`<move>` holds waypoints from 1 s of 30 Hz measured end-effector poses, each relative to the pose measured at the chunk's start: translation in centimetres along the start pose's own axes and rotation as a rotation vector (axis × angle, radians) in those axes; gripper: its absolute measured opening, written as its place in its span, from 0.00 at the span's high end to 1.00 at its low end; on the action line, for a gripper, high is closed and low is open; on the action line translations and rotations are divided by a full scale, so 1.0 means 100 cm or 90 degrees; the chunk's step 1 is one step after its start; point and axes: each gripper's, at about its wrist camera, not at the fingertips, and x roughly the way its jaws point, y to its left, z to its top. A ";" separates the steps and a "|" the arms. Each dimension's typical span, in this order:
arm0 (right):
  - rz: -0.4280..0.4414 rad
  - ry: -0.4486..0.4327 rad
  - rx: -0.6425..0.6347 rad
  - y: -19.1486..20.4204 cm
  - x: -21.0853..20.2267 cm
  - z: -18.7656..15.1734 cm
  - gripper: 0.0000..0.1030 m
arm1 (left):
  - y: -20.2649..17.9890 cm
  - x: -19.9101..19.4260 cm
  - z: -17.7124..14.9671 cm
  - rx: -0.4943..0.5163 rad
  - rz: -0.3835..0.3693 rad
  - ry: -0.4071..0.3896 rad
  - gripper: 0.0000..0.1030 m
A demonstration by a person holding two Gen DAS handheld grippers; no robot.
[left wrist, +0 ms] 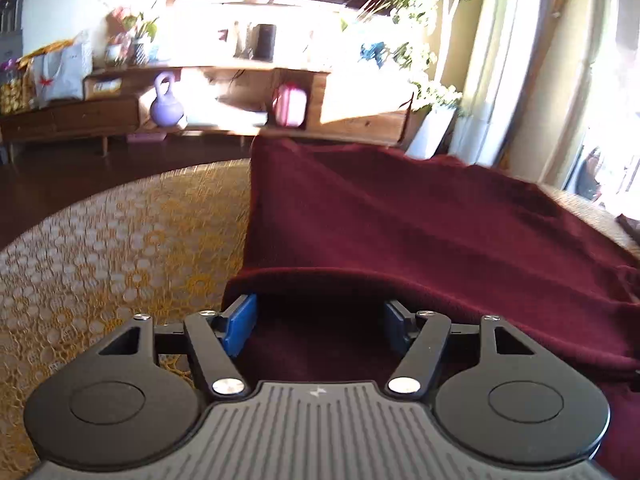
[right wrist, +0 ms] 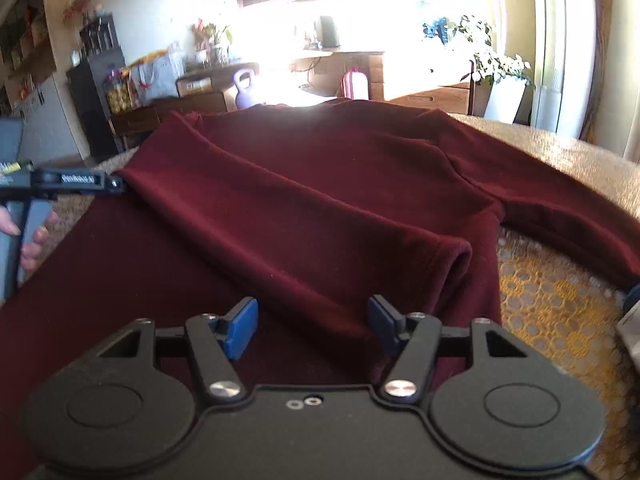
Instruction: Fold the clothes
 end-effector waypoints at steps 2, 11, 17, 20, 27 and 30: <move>0.011 -0.039 -0.024 0.008 -0.010 0.005 0.00 | -0.001 -0.018 0.009 0.009 -0.011 -0.029 0.31; 0.032 -0.050 -0.054 0.027 0.011 0.025 0.00 | -0.020 0.057 0.086 0.139 -0.015 -0.040 0.17; 0.042 -0.028 -0.045 0.020 0.030 0.031 0.00 | -0.038 0.123 0.095 0.180 -0.026 0.009 0.17; 0.042 -0.017 -0.045 0.019 0.037 0.029 0.00 | -0.040 0.146 0.101 0.190 -0.018 0.038 0.17; 0.041 0.007 -0.019 0.006 0.044 0.020 0.00 | 0.002 0.180 0.104 0.154 0.053 0.102 0.16; 0.039 0.010 0.017 -0.010 0.034 0.014 0.00 | 0.024 0.175 0.101 0.111 0.061 0.090 0.13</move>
